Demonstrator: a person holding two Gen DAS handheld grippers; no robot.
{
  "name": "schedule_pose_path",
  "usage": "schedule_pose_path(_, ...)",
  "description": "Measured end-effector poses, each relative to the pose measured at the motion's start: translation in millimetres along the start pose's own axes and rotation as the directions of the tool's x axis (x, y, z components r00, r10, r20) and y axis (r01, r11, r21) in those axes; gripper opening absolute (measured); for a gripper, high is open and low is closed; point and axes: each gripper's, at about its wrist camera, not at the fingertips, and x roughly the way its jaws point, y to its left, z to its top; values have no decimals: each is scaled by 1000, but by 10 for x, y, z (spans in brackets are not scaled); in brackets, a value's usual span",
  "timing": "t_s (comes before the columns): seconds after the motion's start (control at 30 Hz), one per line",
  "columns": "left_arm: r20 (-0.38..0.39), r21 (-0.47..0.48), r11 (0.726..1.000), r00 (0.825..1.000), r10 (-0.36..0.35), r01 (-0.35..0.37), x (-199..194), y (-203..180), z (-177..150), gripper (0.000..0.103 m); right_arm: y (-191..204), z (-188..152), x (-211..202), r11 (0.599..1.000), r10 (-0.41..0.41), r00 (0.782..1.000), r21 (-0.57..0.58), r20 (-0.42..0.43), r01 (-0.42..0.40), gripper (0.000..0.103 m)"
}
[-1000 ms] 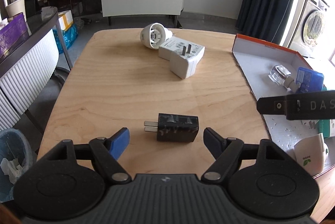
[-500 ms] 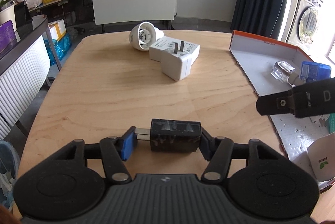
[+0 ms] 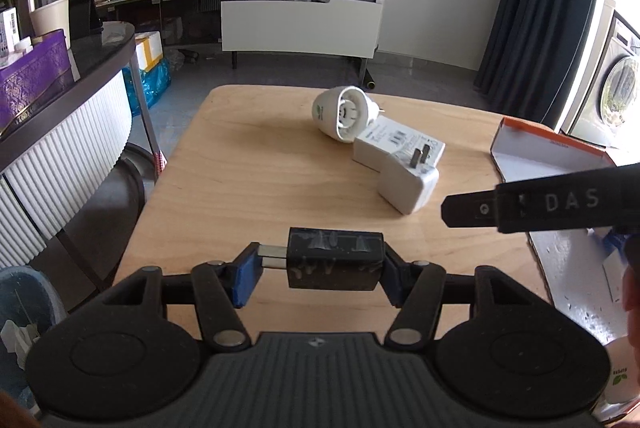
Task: Organize rigid objects
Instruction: 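Grasp the black plug adapter with left tool while right tool grasps the white adapter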
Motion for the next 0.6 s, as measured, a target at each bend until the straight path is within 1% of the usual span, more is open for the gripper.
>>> schedule_pose_path(0.07, 7, -6, 1000, 1000, 7, -7, -9, 37, 44, 61, 27, 86, 131, 1000, 10, 1000, -12, -5, -10, 78)
schedule_pose_path(0.13, 9, -14, 1000, 1000, 9, -8, -3, 81, 87, 61, 59, 152, 249, 999, 15, 1000, -31, -12, -16, 72)
schedule_pose_path(0.17, 10, -19, 1000, 1000, 11, -11, 7, 100, 105, 61, 65, 182, 303, 999, 22, 1000, -31, -16, -23, 67)
schedule_pose_path(0.33, 5, -49, 999, 1000, 21, -20, 84, 201, 183, 61, 124, 274, 567, 998, 16, 999, -56, -31, -18, 68)
schedule_pose_path(0.43, 3, -65, 998, 1000, 25, -25, 126, 247, 216, 61, 145, 290, 680, 998, 6, 1000, -54, -24, -8, 66)
schedule_pose_path(0.47, 2, -68, 997, 1000, 27, -27, 136, 252, 222, 61, 151, 294, 717, 999, 2, 1000, -54, -32, -4, 59)
schedule_pose_path(0.5, 0, -70, 997, 1000, 28, -28, 150, 257, 226, 61, 159, 287, 764, 998, -7, 999, -56, -41, 5, 47)
schedule_pose_path(0.57, -5, -72, 997, 999, 34, -34, 174, 267, 237, 61, 170, 271, 814, 998, -12, 999, -61, -51, 9, 35)
schedule_pose_path(0.6, -7, -74, 997, 999, 38, -38, 181, 269, 240, 61, 182, 258, 810, 998, -14, 999, -69, -43, 11, 35)
